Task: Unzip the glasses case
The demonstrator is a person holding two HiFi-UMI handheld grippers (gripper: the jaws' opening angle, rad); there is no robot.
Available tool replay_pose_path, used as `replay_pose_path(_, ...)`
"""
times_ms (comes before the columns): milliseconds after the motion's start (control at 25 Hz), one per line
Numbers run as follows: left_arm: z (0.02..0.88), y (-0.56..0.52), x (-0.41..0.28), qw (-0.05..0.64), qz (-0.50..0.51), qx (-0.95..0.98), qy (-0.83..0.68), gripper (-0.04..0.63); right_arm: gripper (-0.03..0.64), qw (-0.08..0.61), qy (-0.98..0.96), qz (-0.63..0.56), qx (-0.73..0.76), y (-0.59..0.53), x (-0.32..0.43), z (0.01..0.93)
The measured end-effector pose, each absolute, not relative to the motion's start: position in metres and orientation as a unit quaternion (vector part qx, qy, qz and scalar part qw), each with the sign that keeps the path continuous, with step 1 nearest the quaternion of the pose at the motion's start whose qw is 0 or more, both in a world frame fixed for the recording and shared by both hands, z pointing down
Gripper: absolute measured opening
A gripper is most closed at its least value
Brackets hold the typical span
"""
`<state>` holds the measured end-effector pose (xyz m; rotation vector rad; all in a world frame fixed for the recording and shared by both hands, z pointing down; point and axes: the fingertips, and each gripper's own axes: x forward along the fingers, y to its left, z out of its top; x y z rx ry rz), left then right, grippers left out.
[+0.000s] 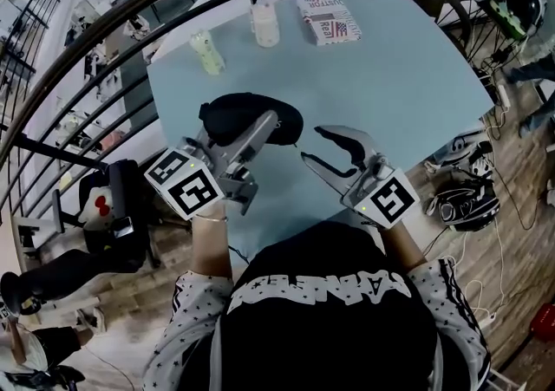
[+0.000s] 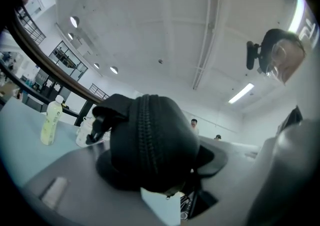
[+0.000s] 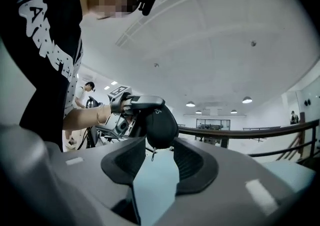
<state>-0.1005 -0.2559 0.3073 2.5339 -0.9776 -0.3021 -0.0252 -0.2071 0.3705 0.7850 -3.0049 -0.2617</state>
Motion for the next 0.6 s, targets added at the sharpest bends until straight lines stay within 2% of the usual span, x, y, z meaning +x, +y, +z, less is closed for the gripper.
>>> replay_pose_path(120,0.303,-0.253,-0.101,0.198,-0.112,0.907,-0.355,0.000,0.143,0.013,-0.964,-0.043,0.264,-0.207,-0.031,0.385)
replay_pose_path(280,0.298,-0.252,-0.098,0.197,-0.123,0.907,-0.352,0.000,0.134,-0.003,-0.962,0.024,0.273,-0.210,-0.041,0.395)
replay_pose_path(480,0.300,-0.249,-0.092,0.200,-0.124,0.908,-0.347,0.000,0.084,-0.011,-0.959,0.044,0.279,-0.211,-0.043,0.397)
replay_pose_path(600,0.301,-0.249,-0.090,0.198,-0.122,0.907,-0.350,0.000,0.015,-0.016,-0.958,0.043,0.282,-0.210,-0.042,0.395)
